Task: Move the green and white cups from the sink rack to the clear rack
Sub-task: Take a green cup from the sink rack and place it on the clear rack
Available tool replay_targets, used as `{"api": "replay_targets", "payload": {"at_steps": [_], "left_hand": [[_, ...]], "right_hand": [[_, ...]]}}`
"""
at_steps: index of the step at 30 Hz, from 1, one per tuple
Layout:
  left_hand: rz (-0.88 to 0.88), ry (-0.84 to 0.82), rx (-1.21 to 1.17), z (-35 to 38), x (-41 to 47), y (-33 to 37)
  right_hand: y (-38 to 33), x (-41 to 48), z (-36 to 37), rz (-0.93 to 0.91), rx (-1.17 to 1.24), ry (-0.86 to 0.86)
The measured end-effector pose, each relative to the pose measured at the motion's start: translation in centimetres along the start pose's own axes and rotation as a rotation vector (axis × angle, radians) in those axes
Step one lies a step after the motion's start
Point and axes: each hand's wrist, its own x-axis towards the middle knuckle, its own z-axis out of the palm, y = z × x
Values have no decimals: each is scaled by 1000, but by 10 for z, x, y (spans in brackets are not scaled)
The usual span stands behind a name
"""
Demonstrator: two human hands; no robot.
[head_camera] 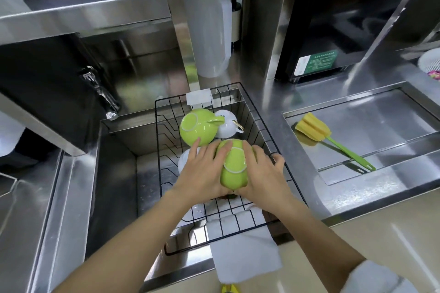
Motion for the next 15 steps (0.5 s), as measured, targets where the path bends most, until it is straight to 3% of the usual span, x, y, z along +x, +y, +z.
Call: {"api": "replay_targets", "payload": {"at_steps": [6,15], "left_hand": [[18,107,-93,-36,-9,-1],[26,377,66,-136,-52,-41]], "right_hand": [[-13,6,-30,-113,88,130],[-102,36,-86,-329,113,252]]}}
